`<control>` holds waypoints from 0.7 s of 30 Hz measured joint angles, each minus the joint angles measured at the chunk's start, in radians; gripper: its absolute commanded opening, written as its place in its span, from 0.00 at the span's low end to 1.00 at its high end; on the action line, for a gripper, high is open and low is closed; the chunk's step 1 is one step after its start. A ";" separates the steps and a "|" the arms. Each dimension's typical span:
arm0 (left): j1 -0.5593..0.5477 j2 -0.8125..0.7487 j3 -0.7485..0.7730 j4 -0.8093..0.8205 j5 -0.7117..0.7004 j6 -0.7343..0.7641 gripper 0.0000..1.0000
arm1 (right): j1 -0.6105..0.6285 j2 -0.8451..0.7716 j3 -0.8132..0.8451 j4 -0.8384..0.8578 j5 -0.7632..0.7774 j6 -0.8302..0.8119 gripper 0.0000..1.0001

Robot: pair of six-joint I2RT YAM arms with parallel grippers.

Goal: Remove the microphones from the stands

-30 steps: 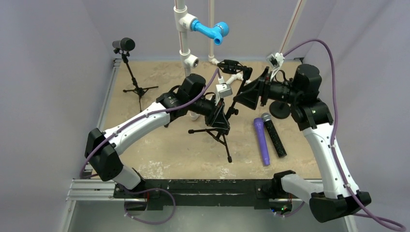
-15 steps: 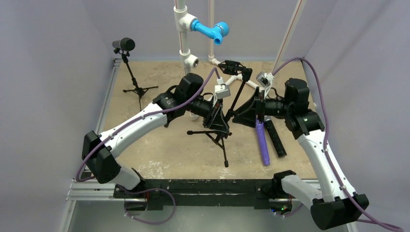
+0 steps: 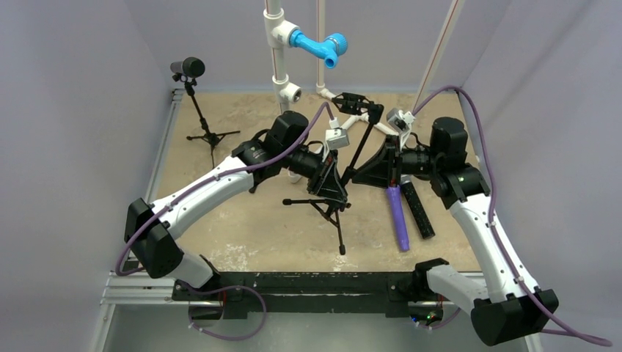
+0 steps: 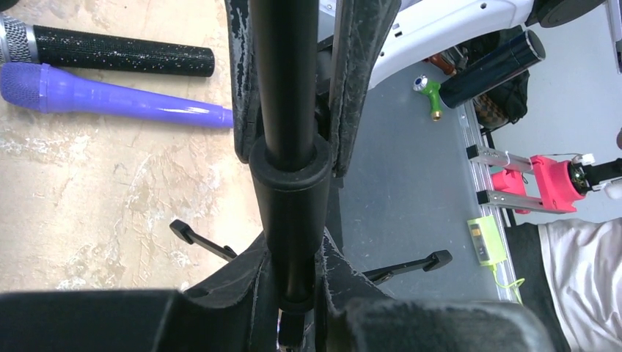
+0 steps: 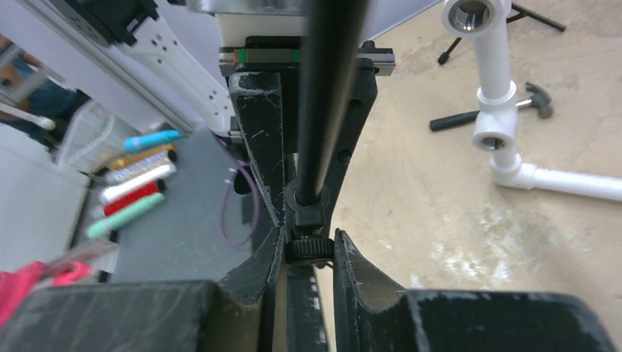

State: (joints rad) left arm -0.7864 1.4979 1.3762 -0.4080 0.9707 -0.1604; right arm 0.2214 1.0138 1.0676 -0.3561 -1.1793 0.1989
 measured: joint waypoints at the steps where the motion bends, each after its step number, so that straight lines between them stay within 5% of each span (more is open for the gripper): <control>1: 0.000 0.000 0.000 -0.002 0.000 -0.006 0.00 | 0.000 -0.002 0.005 -0.023 0.002 -0.041 0.00; 12: -0.004 0.023 -0.006 0.093 0.051 -0.124 0.00 | 0.032 -0.019 0.163 -0.361 0.167 -0.664 0.00; 21: 0.001 0.106 0.062 0.085 0.063 -0.179 0.00 | 0.056 -0.015 0.193 -0.436 0.337 -0.843 0.49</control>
State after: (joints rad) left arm -0.7856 1.6039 1.4384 -0.3233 1.0332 -0.3389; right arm 0.2779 0.9985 1.2602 -0.7918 -0.8425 -0.6437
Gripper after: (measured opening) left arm 0.152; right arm 0.356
